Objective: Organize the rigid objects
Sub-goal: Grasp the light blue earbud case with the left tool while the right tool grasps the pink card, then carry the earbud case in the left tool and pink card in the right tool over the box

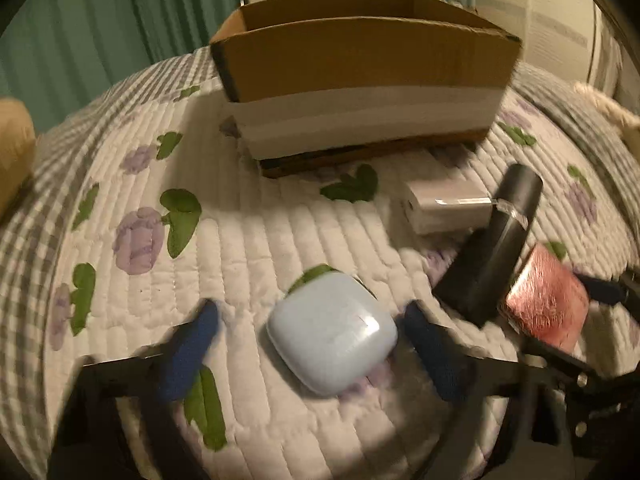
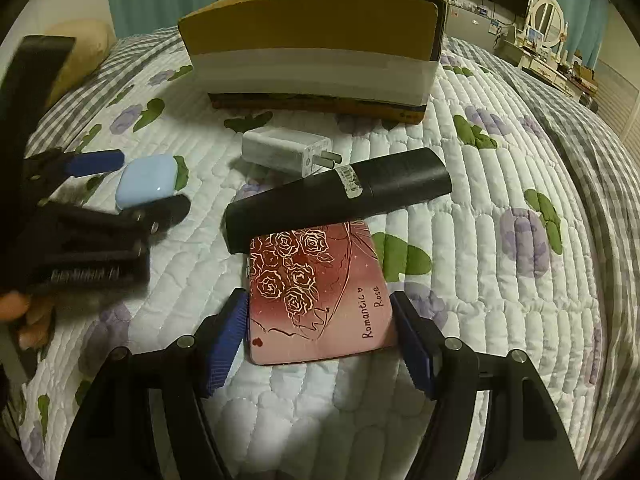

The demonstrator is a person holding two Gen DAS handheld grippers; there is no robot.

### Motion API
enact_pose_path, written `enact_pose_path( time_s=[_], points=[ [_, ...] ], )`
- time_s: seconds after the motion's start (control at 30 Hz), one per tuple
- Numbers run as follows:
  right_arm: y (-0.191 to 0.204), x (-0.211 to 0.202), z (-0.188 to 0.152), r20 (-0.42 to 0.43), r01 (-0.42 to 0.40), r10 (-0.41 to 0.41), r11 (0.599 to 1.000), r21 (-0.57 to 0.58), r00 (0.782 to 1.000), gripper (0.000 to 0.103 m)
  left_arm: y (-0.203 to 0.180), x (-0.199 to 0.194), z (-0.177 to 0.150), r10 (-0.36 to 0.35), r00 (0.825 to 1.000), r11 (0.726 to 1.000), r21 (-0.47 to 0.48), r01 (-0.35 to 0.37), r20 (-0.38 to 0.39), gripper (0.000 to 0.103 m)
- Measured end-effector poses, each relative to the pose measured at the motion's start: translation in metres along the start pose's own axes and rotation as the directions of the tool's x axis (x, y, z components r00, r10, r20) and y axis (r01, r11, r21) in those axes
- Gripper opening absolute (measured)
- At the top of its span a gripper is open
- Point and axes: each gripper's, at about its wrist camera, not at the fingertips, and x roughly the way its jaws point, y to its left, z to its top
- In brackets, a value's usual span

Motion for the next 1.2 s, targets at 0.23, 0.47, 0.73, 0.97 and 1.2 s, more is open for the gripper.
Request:
enact_pose_path(
  time_s=[0.23,0.47,0.73,0.97,1.2],
  points=[
    [-0.002,0.000,-0.001,-0.001,-0.009,0.009,1.000,0.006,1.000,0.071,0.002,-0.006,-0.004,0.008,0.999,1.000,-0.004,-0.007,0.036,0.058],
    [-0.003,-0.009,0.002,0.031,-0.012,0.011,1.000,0.014,0.999,0.070,-0.007,-0.036,-0.004,-0.006,0.995,1.000,0.013,0.005,0.100,0.058],
    [0.000,-0.037,0.011,0.090,-0.020,0.018,1.000,0.022,0.996,0.070,-0.007,-0.082,0.012,-0.023,0.980,1.000,0.002,0.023,0.199,0.058],
    [-0.002,-0.059,0.011,0.134,-0.028,0.021,0.998,0.048,0.991,0.070,-0.006,-0.111,0.021,-0.040,0.966,0.999,-0.012,0.044,0.255,0.058],
    [0.001,-0.088,0.018,0.206,-0.009,-0.001,0.999,0.049,0.979,0.070,-0.004,-0.131,0.027,-0.044,0.952,0.998,-0.021,0.053,0.302,0.058]
  ],
)
